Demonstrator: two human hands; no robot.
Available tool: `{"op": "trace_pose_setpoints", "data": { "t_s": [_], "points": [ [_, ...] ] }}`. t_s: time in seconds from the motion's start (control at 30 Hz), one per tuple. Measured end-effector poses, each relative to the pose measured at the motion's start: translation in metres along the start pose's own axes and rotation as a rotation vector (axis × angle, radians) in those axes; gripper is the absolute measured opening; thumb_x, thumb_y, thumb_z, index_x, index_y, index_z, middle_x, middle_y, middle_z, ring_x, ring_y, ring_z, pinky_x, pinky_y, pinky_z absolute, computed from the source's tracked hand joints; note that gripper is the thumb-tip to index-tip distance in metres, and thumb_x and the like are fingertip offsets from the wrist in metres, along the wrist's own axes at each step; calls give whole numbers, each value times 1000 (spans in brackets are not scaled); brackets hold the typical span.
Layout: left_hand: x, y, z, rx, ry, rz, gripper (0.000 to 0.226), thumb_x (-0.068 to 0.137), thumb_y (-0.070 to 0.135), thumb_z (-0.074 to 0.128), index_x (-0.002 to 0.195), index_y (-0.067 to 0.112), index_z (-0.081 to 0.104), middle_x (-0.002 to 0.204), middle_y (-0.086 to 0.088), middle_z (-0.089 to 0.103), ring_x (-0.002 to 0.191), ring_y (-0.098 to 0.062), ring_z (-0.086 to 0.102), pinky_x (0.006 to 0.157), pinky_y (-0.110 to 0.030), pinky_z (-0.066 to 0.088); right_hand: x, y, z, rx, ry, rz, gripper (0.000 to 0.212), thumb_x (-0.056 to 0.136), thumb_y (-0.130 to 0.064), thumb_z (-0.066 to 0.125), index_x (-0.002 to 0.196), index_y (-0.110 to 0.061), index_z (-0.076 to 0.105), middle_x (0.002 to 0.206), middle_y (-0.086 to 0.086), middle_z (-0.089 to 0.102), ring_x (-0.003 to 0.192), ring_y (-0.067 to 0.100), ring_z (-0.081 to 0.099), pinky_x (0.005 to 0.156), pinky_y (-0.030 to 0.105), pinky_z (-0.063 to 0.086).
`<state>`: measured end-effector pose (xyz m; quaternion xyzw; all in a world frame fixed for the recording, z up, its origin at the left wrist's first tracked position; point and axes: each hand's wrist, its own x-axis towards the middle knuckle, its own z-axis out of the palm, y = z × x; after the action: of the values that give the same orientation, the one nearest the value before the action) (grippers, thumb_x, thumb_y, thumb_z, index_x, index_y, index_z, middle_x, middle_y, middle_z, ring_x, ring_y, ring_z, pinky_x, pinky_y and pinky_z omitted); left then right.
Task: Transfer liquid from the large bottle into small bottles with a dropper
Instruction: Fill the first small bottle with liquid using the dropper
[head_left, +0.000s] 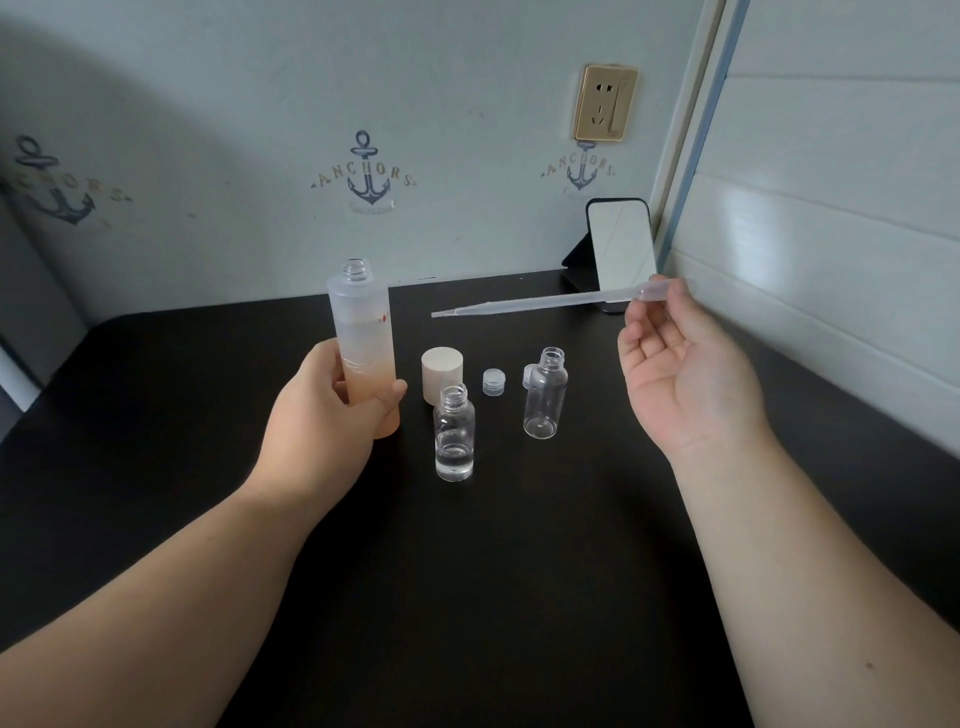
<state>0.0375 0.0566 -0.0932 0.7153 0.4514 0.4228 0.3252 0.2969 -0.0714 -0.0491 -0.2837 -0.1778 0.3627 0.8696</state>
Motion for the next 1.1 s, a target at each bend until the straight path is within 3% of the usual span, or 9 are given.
{"op": "trace_pose_setpoints", "data": {
  "t_s": [0.1, 0.23, 0.4, 0.5, 0.7, 0.87, 1.1],
  "points": [
    [-4, 6, -3, -18, -24, 35, 42, 87, 38, 77, 113, 50, 46, 92, 47, 56, 85, 26, 53, 66, -15, 40, 0, -1, 0, 10, -9, -10, 12, 95, -16, 68, 92, -6, 74, 88, 3, 75, 78, 14, 72, 70, 23, 56],
    [-9, 13, -4, 12, -43, 82, 41, 85, 35, 78, 105, 56, 48, 99, 46, 54, 92, 21, 53, 68, -19, 41, -1, -2, 1, 20, -21, -21, 14, 94, -16, 69, 87, -6, 75, 89, 3, 76, 80, 15, 73, 71, 23, 56],
    [-13, 22, -6, 49, -71, 115, 56, 84, 33, 78, 95, 76, 43, 101, 50, 52, 95, 25, 49, 70, -18, 40, -3, -4, 1, 26, -44, -28, 13, 92, -18, 70, 86, -7, 75, 90, 2, 75, 81, 15, 72, 73, 23, 55],
    [-13, 24, -6, 72, -76, 135, 61, 85, 31, 78, 95, 79, 41, 101, 52, 50, 96, 26, 47, 71, -17, 39, -3, -5, 1, 2, -35, -41, 12, 93, -18, 69, 94, -6, 72, 90, 3, 75, 81, 15, 72, 73, 23, 56],
    [-12, 17, -5, 90, -47, 163, 52, 84, 29, 77, 111, 62, 48, 104, 49, 52, 99, 21, 49, 73, -16, 38, -3, -6, 1, -33, 1, -73, 13, 95, -16, 67, 102, -5, 67, 90, 3, 75, 79, 14, 71, 74, 23, 55],
    [-10, 12, -5, 140, -14, 180, 48, 85, 27, 77, 115, 54, 52, 100, 32, 60, 98, 12, 53, 74, -16, 38, -4, -8, 2, -70, 36, -116, 9, 96, -13, 64, 100, -6, 68, 83, 2, 73, 71, 11, 67, 70, 22, 53],
    [-8, 11, -3, 174, -6, 180, 42, 85, 26, 77, 116, 46, 57, 101, 26, 61, 95, 1, 56, 75, -21, 40, -4, -8, 2, -68, 64, -120, 9, 95, -12, 65, 99, -5, 70, 82, 3, 73, 69, 11, 66, 70, 21, 54]
  ]
}}
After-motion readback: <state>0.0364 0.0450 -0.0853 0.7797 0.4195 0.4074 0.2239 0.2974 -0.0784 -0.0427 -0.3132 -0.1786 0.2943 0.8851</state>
